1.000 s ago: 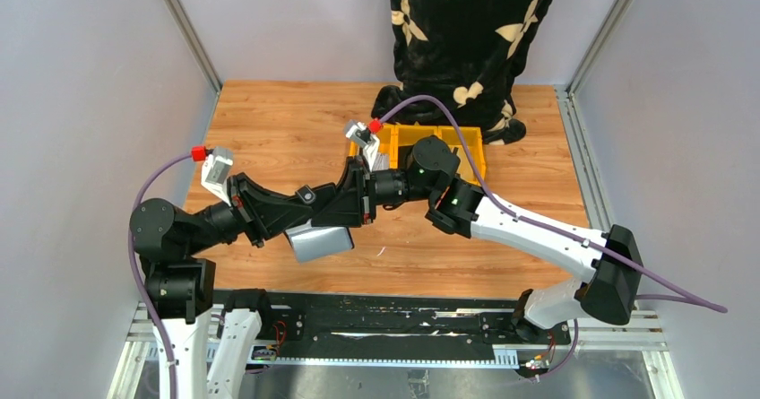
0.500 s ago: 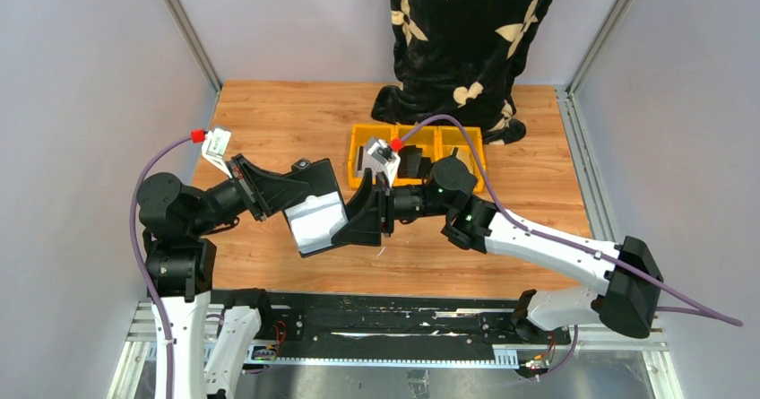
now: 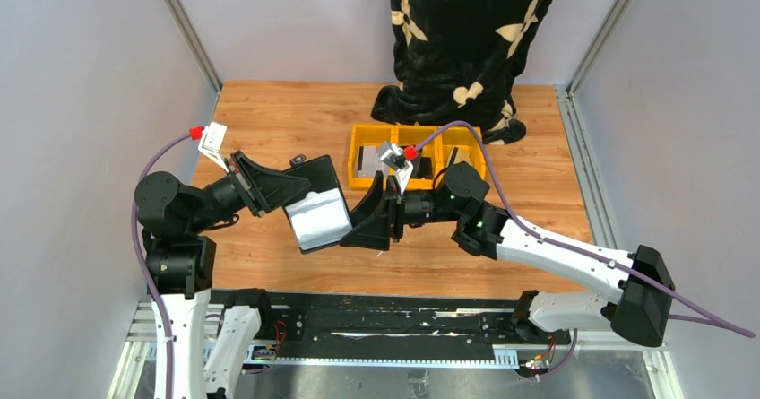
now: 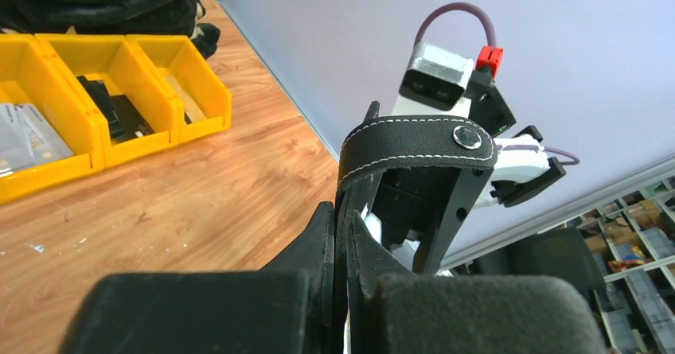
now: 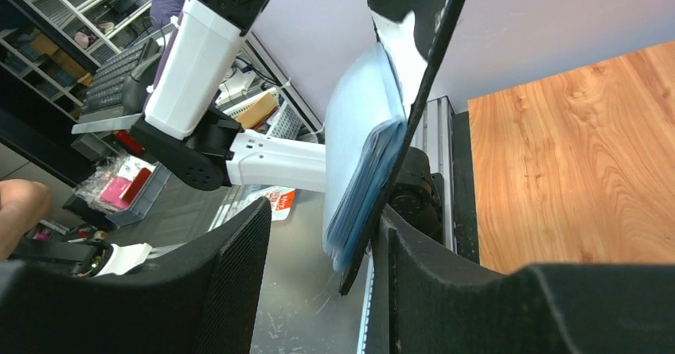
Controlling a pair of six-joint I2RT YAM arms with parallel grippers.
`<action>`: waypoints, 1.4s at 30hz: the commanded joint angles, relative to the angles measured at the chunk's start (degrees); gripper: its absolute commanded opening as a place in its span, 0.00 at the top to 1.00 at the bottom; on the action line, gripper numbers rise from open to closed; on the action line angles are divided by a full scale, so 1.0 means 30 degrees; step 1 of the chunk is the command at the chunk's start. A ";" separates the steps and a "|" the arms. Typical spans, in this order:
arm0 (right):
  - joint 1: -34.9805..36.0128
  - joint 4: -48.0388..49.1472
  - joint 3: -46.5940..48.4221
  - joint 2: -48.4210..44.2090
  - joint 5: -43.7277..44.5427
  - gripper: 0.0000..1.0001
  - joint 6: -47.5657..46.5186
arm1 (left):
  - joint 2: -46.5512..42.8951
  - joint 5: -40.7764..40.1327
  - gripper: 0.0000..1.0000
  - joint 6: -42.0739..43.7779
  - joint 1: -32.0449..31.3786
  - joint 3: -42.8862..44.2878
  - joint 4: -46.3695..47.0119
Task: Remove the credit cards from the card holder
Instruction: Open the card holder.
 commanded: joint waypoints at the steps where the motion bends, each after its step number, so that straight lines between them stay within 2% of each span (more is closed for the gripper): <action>1: 0.0049 0.0107 -0.0496 -0.0574 0.0187 0.48 -0.0944 | 0.0319 0.0120 1.00 -0.0911 0.0104 0.0722 0.0722; 12: 0.0159 -0.0898 -0.0363 -0.0750 0.1506 0.54 -0.2921 | 0.0439 0.0262 1.00 -0.1977 0.0083 0.0925 0.1128; 34: 0.0415 -0.1204 -0.0650 -0.0945 0.2496 0.53 -0.6007 | 0.0529 0.0838 1.00 -0.4280 0.0104 0.1121 0.2100; 42: 0.0733 -0.1040 -0.0692 -0.1086 0.3090 0.50 -0.7826 | 0.0650 0.0999 1.00 -0.4775 0.0090 0.1241 0.2392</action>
